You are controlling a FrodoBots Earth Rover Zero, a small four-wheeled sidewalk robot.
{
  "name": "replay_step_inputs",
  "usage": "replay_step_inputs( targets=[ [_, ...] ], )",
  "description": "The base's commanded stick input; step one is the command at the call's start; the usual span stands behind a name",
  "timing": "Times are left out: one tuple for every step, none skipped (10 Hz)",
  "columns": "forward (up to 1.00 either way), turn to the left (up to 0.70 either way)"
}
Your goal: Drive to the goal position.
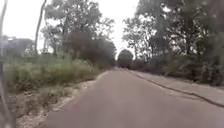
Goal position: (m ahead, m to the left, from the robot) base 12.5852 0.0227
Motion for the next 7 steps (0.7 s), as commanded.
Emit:
replay_step_inputs(
  targets=[
    [0.70,0.00],
    [0.70,0.00],
    [0.70,0.00],
    [0.70,0.00],
    [0.70,0.00],
    [0.70,-0.16],
    [0.70,-0.29]
  ],
)
